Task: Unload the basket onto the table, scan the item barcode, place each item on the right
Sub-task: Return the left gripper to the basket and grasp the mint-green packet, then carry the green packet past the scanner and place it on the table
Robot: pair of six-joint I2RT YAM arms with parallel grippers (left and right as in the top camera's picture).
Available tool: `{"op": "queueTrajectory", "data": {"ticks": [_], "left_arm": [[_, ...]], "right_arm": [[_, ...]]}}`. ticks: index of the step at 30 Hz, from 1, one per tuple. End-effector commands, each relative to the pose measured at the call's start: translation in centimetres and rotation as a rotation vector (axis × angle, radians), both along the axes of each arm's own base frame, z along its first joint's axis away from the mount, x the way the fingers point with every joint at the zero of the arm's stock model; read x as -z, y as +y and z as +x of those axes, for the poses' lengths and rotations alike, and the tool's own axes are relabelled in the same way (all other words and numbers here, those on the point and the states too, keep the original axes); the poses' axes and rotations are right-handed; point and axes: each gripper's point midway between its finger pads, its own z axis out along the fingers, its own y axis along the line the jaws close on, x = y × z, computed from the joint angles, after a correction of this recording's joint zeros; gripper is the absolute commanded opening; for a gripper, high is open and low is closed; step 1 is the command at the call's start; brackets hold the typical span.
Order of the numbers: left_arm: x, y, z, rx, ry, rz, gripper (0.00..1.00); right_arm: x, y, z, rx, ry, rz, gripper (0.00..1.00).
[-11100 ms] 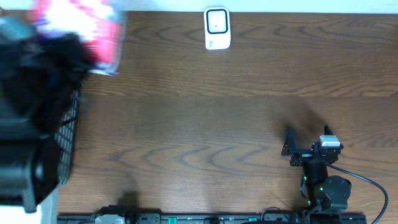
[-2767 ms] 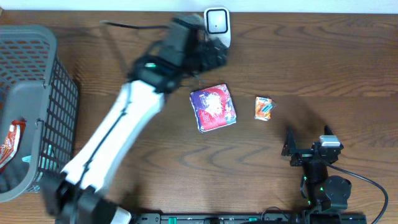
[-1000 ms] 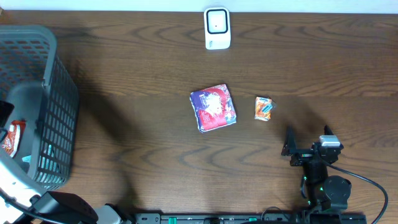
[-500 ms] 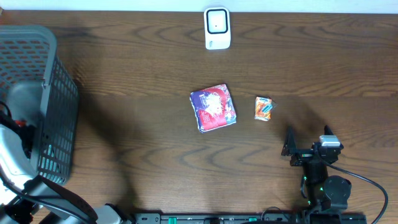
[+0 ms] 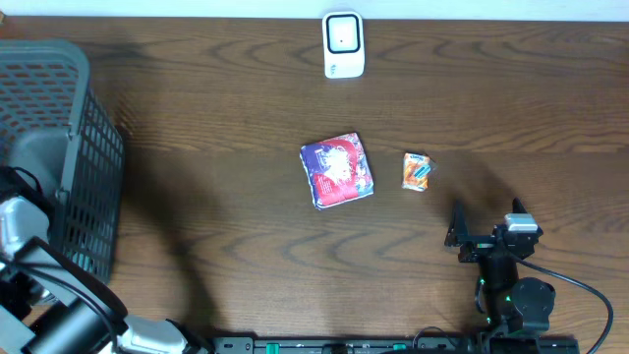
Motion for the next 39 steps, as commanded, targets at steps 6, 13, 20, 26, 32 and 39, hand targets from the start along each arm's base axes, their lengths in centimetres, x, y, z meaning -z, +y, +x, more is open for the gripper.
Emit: {"op": "queueTrajectory", "data": {"ticks": [6, 13, 20, 26, 32, 39], "left_arm": [[2.7, -0.6, -0.7, -0.04, 0.06, -0.073, 0.07], [-7.4, 1.0, 5.1, -0.061, -0.26, -0.02, 0.08], [-28.8, 0.7, 11.3, -0.105, -0.969, 0.124, 0.08], [-41.9, -3.6, 10.2, -0.123, -1.412, 0.133, 0.07], [-44.2, -16.6, 14.3, 0.214, -1.493, -0.223, 0.07], [-36.2, -32.7, 17.6, 0.583, -1.168, -0.505, 0.07]], "right_arm": [[0.0, 0.0, 0.0, -0.002, -0.003, -0.011, 0.99], [0.0, 0.0, 0.0, -0.002, -0.003, -0.011, 0.99], [0.0, 0.0, 0.0, -0.002, -0.003, -0.011, 0.99], [0.0, 0.0, 0.0, -0.001, -0.003, -0.011, 0.99], [0.0, 0.0, 0.0, -0.002, -0.003, -0.011, 0.99], [0.0, 0.0, 0.0, -0.002, -0.003, -0.011, 0.99]]}}
